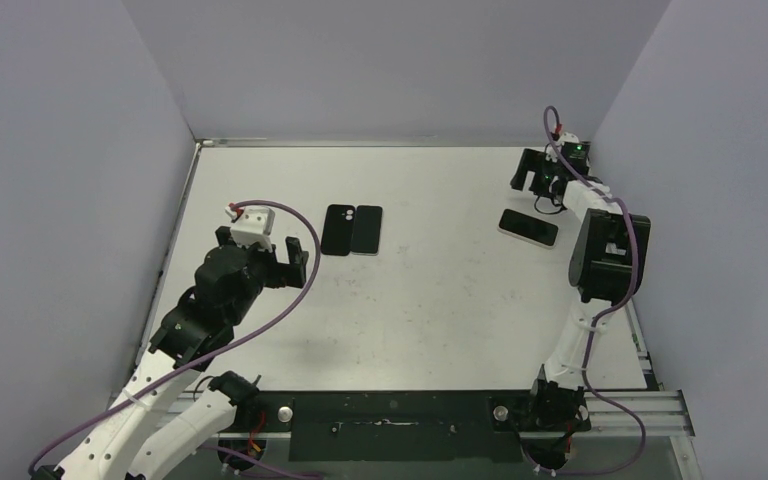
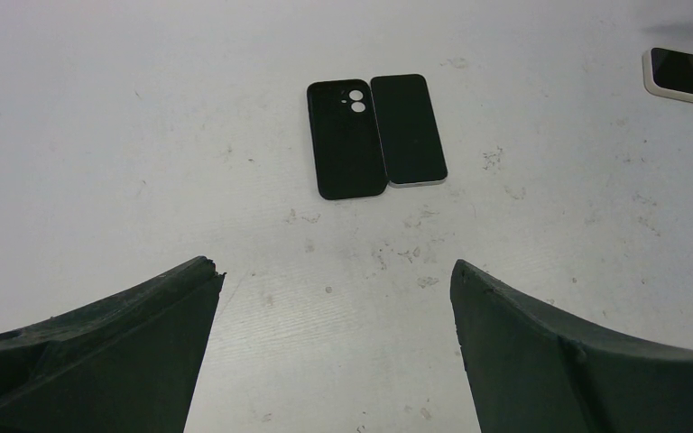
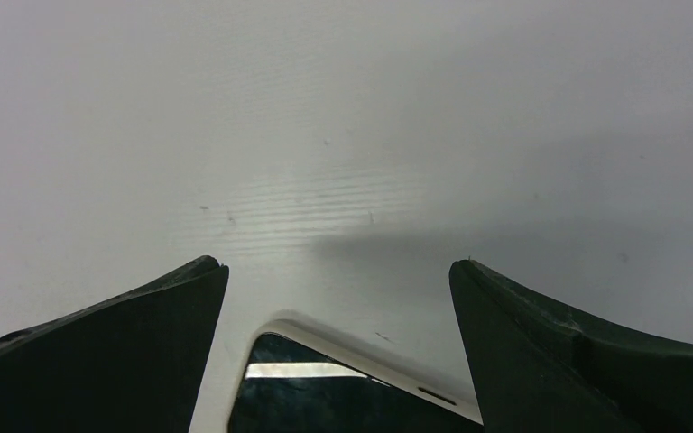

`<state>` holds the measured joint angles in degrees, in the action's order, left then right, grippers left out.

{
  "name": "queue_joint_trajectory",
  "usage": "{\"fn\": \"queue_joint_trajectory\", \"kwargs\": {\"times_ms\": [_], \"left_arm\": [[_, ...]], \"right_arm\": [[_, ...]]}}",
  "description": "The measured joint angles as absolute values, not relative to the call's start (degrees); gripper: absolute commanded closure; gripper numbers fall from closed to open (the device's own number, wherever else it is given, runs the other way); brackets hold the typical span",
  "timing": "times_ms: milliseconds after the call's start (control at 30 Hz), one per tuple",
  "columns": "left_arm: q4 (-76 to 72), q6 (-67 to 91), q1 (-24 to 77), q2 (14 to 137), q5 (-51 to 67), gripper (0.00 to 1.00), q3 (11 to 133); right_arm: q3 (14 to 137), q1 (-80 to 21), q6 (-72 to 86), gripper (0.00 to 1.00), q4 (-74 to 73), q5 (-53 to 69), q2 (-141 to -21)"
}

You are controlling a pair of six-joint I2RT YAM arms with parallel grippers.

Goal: Take the phone out of the phone case
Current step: Pick up the phone at the center of the board.

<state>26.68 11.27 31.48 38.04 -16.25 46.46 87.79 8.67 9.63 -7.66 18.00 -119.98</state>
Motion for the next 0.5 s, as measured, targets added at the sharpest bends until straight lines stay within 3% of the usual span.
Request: {"fn": "queue_joint_trajectory", "kwargs": {"times_ms": [500], "left_arm": [[26.3,10.6,33.3,36.5,-16.0,0.03,46.3]], "right_arm": [[90.5,17.2,8.8,0.0,-17.0,23.0,-123.3]]}}
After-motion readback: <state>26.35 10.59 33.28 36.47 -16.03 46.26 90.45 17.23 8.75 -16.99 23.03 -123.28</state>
